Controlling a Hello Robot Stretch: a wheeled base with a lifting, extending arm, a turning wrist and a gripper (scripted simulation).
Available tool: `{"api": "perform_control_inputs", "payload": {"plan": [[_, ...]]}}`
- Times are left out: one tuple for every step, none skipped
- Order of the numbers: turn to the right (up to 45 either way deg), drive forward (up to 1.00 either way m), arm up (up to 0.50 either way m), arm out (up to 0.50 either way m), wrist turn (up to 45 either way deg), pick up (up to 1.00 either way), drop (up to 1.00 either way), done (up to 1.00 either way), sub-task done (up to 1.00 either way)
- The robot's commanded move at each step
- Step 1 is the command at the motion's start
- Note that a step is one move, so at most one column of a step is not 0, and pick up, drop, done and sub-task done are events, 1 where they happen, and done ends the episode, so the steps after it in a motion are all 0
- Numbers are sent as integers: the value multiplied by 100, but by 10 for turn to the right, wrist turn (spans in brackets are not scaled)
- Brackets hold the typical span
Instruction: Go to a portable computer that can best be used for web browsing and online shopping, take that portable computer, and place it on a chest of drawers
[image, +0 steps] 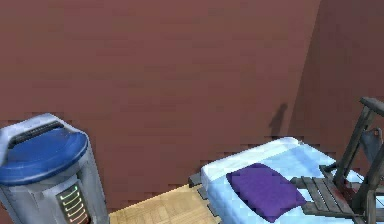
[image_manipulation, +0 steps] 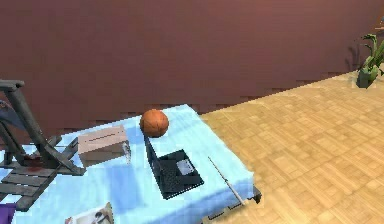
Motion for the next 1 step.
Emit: {"api": "perform_control_inputs", "payload": {"plan": [[0,0,42,0,0,0,0,0,0]]}}
